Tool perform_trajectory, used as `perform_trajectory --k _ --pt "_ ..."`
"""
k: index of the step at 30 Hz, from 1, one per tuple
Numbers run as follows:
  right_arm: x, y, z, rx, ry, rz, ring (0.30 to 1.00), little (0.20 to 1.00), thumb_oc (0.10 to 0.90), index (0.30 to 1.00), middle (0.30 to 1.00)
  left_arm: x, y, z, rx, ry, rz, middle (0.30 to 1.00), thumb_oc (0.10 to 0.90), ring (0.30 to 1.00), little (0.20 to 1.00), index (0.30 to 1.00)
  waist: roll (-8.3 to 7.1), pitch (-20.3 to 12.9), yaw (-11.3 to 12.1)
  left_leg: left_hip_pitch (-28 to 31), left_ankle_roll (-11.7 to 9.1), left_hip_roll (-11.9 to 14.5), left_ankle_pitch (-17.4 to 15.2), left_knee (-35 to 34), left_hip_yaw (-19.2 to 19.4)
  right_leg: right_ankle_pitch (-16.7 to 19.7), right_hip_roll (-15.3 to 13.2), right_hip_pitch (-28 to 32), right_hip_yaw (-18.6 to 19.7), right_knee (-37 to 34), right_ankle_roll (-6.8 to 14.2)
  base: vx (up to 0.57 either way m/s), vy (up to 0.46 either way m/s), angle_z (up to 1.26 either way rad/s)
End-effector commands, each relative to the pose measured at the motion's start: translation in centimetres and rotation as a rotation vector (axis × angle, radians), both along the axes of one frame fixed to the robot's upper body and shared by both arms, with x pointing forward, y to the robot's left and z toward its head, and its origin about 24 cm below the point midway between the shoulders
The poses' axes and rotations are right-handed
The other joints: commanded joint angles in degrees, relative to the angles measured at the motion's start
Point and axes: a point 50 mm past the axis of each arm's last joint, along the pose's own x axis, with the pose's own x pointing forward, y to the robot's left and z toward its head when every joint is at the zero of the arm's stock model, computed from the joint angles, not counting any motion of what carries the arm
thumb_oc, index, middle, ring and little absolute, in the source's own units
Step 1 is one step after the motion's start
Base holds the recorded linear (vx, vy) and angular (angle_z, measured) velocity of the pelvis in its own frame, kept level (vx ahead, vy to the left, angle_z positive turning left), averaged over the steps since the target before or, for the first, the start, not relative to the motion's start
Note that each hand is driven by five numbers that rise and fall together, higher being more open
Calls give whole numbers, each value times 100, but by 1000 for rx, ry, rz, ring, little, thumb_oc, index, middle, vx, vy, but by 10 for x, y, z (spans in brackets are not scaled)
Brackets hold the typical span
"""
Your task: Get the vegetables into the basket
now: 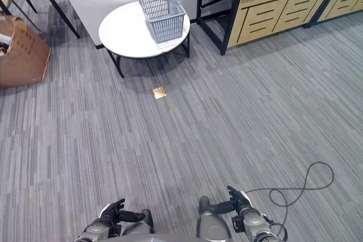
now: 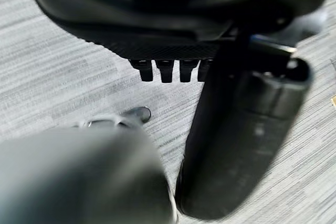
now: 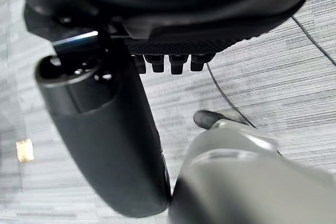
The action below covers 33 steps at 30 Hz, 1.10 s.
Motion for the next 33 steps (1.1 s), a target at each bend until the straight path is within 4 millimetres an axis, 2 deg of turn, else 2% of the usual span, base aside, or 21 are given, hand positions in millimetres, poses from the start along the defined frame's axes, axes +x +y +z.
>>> perform_trajectory --k 1,3,4,5,7,9,13,14,17,18,19,20,23,24,26,27,28,29,30,32,33 --pt "-27 -32 -1 -124 110 13 1000 1000 900 1000 1000 1 -11 -2 -13 10 -55 1000 900 1000 1000 1000 13 148 -185 -134 181 -249 36 -163 -362 330 -59 744 150 -907 302 102 26 10" --pt "-26 -34 0 -132 113 16 1000 1000 900 1000 1000 1 -15 -2 -17 13 -80 1000 900 1000 1000 1000 -10 111 -200 -234 246 -239 -80 -506 -298 308 -129 826 180 -1002 372 135 70 8" --pt "-27 -34 0 -133 118 19 1000 1000 900 1000 1000 0 -16 -3 -16 18 -91 1000 900 1000 1000 1000 3 77 -192 -353 232 -183 -9 -705 -270 283 -151 860 188 -1046 403 188 126 -12" --pt "-28 -34 0 -135 121 21 1000 1000 900 1000 1000 -2 -17 -4 -15 29 -112 1000 900 1000 1000 1000 43 65 -162 -596 190 -141 292 -991 -279 243 -168 944 189 -1091 426 210 152 -10" --pt "-27 -34 0 -138 115 24 1000 1000 900 1000 1000 -4 -17 -4 -12 35 -128 1000 900 1000 1000 1000 80 67 -77 -793 113 -156 569 -1349 -367 175 -167 1121 282 -1163 476 248 176 8" --pt "-26 -33 0 -133 118 32 1000 1000 900 1000 1000 -5 -16 -5 -11 40 -136 1000 900 1000 1000 1000 84 29 -17 -788 92 -165 580 -1369 -327 80 -180 1278 423 -1165 525 256 195 -15" --pt "-34 -23 -6 -111 151 65 1000 1000 900 1000 1000 -11 -11 -6 1 71 -150 1000 900 1000 1000 1000 -79 -86 -24 -604 280 -254 350 -1264 -42 67 -413 1334 621 -1042 709 222 288 -86" --pt "-34 -16 -8 -93 154 85 1000 1000 900 1000 1000 -8 -6 -4 20 64 -165 1000 900 1000 1000 1000 -218 -105 -26 -596 424 -347 157 -1087 169 280 -572 1191 784 -843 858 174 315 -98" --pt "-28 -6 -9 -85 147 141 1000 1000 900 1000 1000 -4 1 -1 42 50 -165 1000 900 1000 1000 1000 -359 -91 18 -641 573 -476 -79 -880 327 612 -722 955 935 -643 974 102 221 -64" --pt "-28 -6 -9 -85 147 141 1000 1000 900 1000 1000 -4 1 -1 43 50 -165 1000 900 1000 1000 1000 -362 -92 21 -643 575 -478 -83 -875 330 612 -725 954 938 -644 975 122 224 -25" --pt "-23 -2 -8 -83 136 155 1000 1000 900 1000 1000 0 6 1 57 38 -157 1000 900 1000 1000 1000 -424 -71 56 -671 687 -597 -231 -740 368 877 -820 854 945 -429 1034 147 344 6" --pt "-10 4 -6 -74 95 176 1000 1000 900 1000 1000 4 11 4 67 20 -142 1000 900 1000 1000 1000 -436 16 115 -564 837 -706 -370 -774 405 1273 -859 512 799 160 1053 168 416 -3" --pt "7 11 0 -68 31 197 1000 1000 900 1000 1000 7 16 6 69 4 -115 1000 900 1000 1000 1000 -333 161 134 -165 1008 -791 -549 -931 479 1412 -809 30 344 1126 968 153 282 -28" --pt "8 12 0 -66 24 199 1000 1000 900 1000 1000 8 17 6 70 2 -110 1000 900 1000 1000 1000 -317 196 109 -34 1014 -808 -567 -995 520 1418 -829 -114 241 1178 934 191 183 -9" --pt "11 14 1 -63 17 207 1000 1000 900 1000 1000 10 17 7 69 -4 -102 1000 900 1000 1000 1000 -307 252 74 167 992 -826 -620 -1106 555 1276 -857 -333 -3 943 874 200 28 -7" --pt "14 15 2 -60 16 215 1000 1000 900 1000 1000 13 16 7 64 -8 -95 1000 900 1000 1000 1000 -348 275 35 304 910 -811 -699 -1155 591 1198 -936 -475 -199 304 917 258 -116 0" --pt "14 17 2 -62 17 226 1000 1000 900 1000 1000 13 15 7 66 -10 -98 1000 900 1000 1000 1000 -376 312 2 391 832 -770 -771 -1139 576 1264 -1016 -498 -332 -208 967 450 -287 12" --pt "14 16 2 -71 22 244 1000 1000 900 1000 1000 11 16 7 67 -7 -86 1000 900 1000 1000 1000 -412 330 -87 604 672 -702 -897 -1101 438 1582 -1120 -656 -214 -953 1127 493 -346 26" --pt "13 16 2 -77 24 257 1000 1000 900 1000 1000 8 17 6 65 0 -73 1000 900 1000 1000 1000 -428 301 -120 778 606 -683 -955 -1120 356 1701 -1121 -688 -128 -1053 1180 576 -426 59" --pt "9 11 1 -84 33 247 1000 1000 900 1000 1000 1 14 3 55 18 -64 1000 900 1000 1000 1000 -387 204 -115 972 500 -597 -1009 -1122 199 1581 -1022 -604 -172 -891 1102 400 -412 63" --pt "8 4 2 -97 38 245 1000 1000 900 1000 1000 -2 8 1 37 29 -60 1000 900 1000 1000 1000 -238 96 -158 989 331 -336 -823 -975 93 1361 -809 -516 -355 -740 920 252 -356 59"
